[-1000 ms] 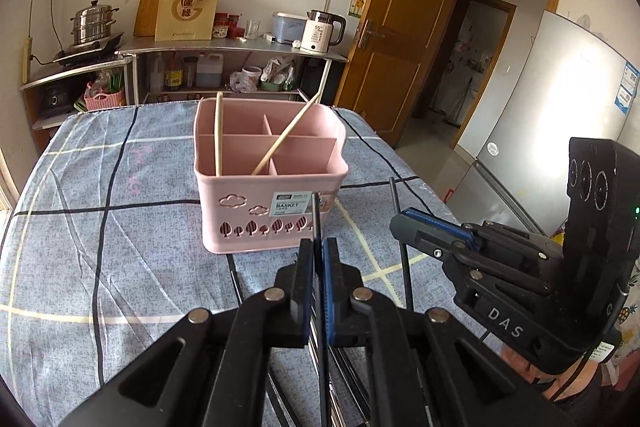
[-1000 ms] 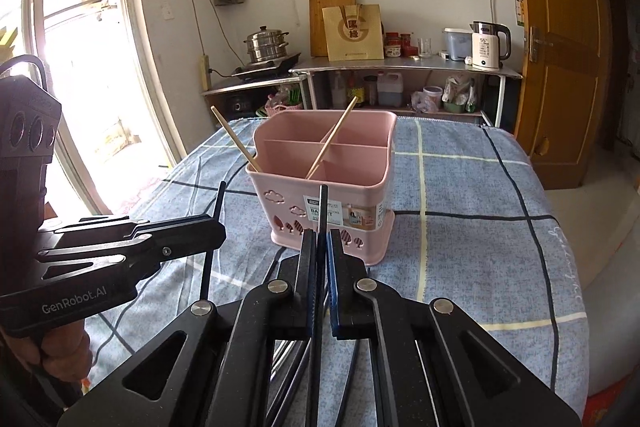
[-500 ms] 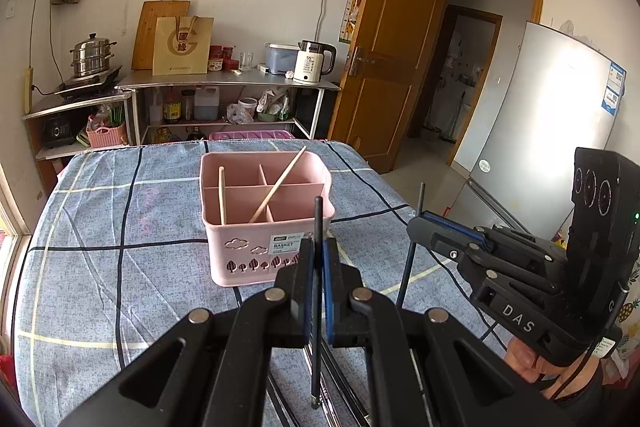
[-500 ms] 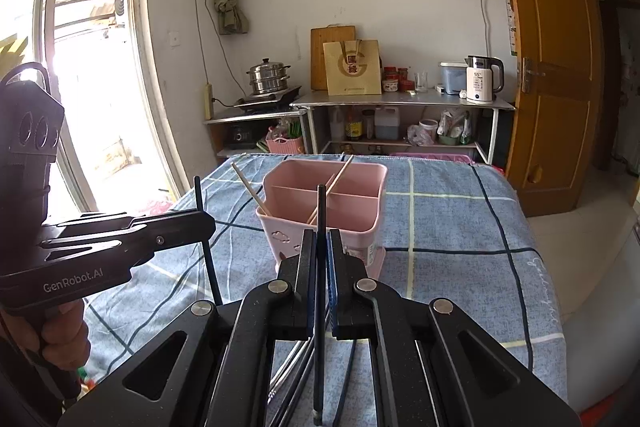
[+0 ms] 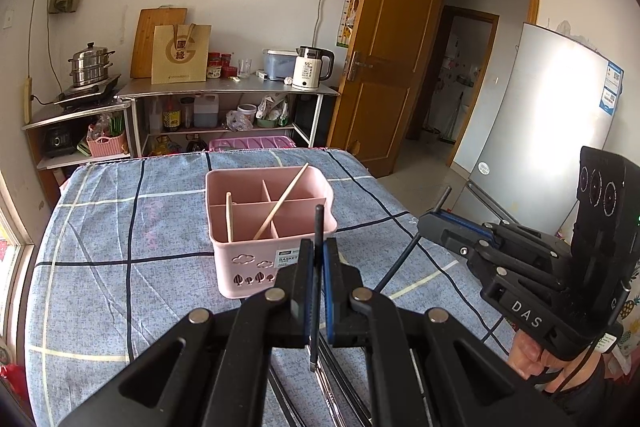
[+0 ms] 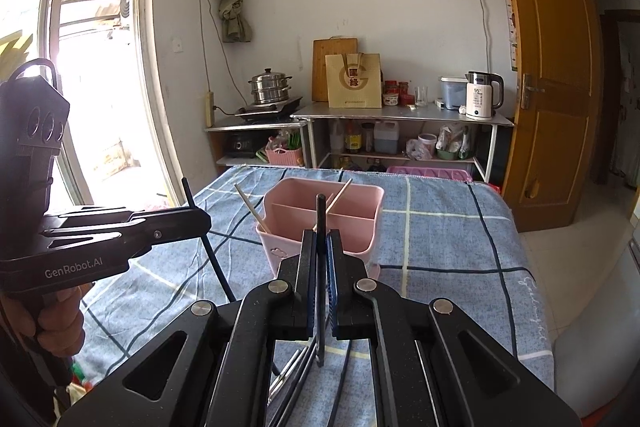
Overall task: Organize utensils
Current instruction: 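Lift both black chopsticks and carry them above the pink basket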
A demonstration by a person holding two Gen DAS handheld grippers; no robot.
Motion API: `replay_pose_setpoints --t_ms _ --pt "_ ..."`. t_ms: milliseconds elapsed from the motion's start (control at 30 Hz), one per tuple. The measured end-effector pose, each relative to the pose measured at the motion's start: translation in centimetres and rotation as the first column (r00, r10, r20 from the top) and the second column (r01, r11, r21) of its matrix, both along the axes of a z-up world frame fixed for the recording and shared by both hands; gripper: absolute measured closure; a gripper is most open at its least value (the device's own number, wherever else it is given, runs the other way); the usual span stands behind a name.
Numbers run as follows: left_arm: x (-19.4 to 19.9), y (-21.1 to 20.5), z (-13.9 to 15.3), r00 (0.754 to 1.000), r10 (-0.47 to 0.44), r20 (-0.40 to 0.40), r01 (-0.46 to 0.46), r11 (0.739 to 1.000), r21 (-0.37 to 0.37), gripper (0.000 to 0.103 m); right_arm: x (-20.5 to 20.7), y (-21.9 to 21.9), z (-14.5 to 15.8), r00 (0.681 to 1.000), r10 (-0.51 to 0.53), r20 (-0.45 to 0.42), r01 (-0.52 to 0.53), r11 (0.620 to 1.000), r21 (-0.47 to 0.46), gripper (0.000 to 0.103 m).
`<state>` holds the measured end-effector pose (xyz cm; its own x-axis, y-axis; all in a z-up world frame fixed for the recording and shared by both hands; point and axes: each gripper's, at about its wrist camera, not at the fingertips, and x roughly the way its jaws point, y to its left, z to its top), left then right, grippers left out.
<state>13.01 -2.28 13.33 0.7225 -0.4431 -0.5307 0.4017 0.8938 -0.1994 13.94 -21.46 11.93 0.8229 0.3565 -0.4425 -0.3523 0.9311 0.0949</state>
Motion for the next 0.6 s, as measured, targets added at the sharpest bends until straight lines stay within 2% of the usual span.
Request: replay_pose_setpoints --t_ms 267,600 --pt "1.8 0.7 1.5 1.0 0.003 -0.003 -0.003 1.0 0.002 0.098 0.9 0.5 1.5 0.999 0.016 0.033 -0.016 1.0 -0.017 0.098" --pt "4.0 2.0 5.6 0.999 0.021 0.036 -0.021 1.0 -0.009 0.098 2.0 1.3 4.9 0.994 0.032 0.104 -0.03 0.999 -0.023 0.098"
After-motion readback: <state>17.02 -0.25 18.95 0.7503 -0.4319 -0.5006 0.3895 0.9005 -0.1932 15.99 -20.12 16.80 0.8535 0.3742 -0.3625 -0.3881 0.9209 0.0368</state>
